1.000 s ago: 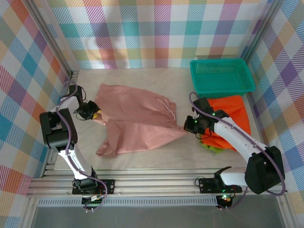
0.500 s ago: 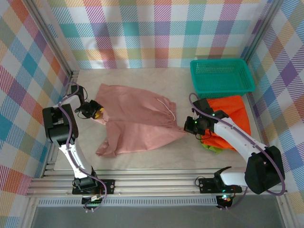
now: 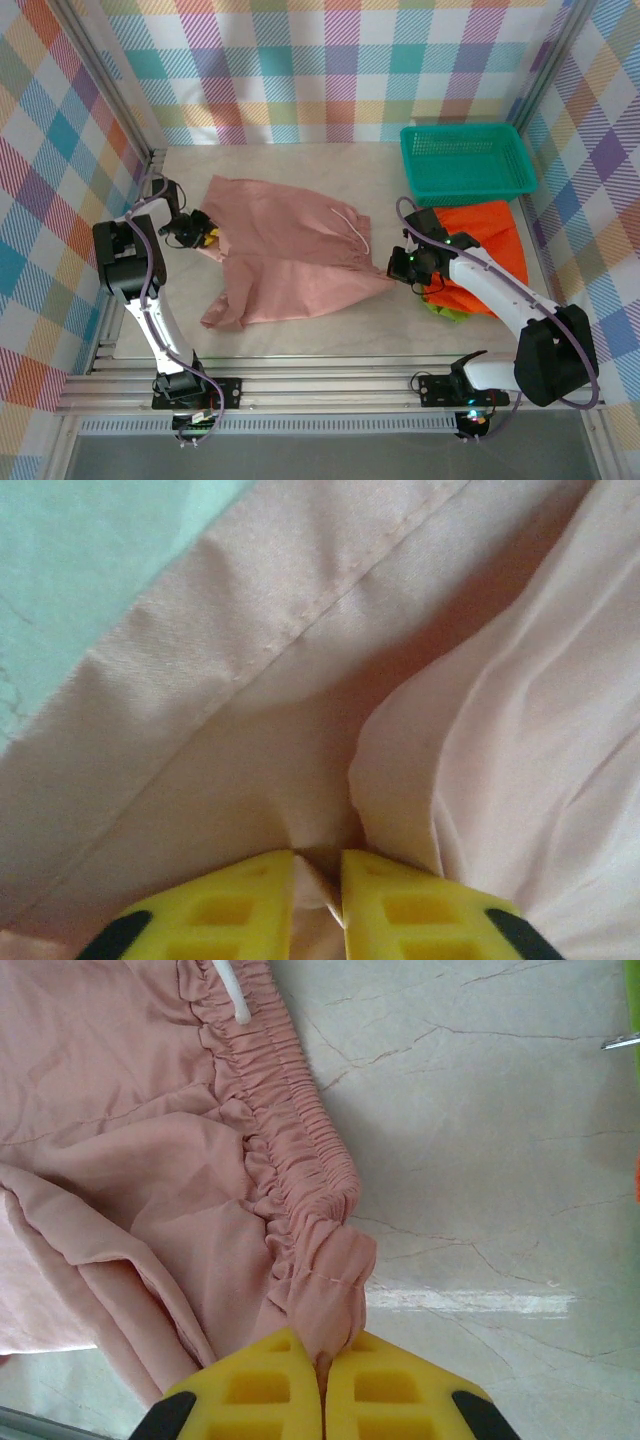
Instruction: Fold and stack the shorts
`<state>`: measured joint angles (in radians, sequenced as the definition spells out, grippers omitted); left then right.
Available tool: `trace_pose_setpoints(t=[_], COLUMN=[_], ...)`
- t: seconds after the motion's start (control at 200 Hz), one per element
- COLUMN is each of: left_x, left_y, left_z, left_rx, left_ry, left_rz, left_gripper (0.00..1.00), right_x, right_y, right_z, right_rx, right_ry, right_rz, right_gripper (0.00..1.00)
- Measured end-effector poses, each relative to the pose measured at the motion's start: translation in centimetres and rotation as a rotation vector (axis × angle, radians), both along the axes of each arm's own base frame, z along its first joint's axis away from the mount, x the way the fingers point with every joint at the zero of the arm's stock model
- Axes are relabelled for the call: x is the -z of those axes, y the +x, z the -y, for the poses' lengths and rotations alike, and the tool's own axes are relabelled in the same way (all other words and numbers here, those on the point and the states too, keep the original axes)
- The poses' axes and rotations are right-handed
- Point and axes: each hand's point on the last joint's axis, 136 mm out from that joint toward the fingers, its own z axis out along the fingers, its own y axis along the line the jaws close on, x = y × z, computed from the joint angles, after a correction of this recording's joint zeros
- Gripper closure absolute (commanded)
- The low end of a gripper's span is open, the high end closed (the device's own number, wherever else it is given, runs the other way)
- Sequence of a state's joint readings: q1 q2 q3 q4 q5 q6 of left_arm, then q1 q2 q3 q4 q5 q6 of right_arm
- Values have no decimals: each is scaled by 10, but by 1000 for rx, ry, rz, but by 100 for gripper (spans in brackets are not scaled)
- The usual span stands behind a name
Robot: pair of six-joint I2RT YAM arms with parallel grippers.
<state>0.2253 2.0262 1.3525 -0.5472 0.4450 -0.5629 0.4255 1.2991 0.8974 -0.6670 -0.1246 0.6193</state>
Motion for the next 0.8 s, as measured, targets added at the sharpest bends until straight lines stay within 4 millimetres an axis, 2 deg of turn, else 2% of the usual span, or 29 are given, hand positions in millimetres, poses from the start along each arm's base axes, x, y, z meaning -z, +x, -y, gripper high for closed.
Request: trace_pose_setpoints(t=[0.035, 0.16, 0.29, 0.37, 0.535, 0.585, 0.65, 0.74, 0.8], left_x=[1, 0, -7, -22, -74, -88, -97, -92, -82], left_y=[0, 1, -2, -4, -13, -19, -30, -50, -64], left_z=[1, 2, -7, -15, -42, -49, -56, -58, -56], left_rx=[0, 7, 3, 0, -47, -68, -91, -115, -132], left_ry=[-2, 1, 41, 71, 134, 146, 158, 159, 143], left_rz=[-4, -5, -25, -11, 81, 109, 121, 104, 81], left_gripper=[100, 100, 100, 100, 100, 100, 100, 89, 77], right_x=[0, 1, 3, 3, 5, 5, 5, 6, 6], right_y=[0, 0, 1, 1, 2, 2, 2, 2, 2], right_z=[0, 0, 2, 4, 8, 8, 8, 8, 7], right_rx=[0, 0, 4, 9, 15, 15, 15, 15, 14], right_ry=[0, -2, -14, -26, -45, -47, -47, -49, -46], right_rz=[0, -3, -4, -3, 3, 2, 1, -3, -4], right_gripper=[100, 100, 100, 100, 100, 100, 100, 100, 100])
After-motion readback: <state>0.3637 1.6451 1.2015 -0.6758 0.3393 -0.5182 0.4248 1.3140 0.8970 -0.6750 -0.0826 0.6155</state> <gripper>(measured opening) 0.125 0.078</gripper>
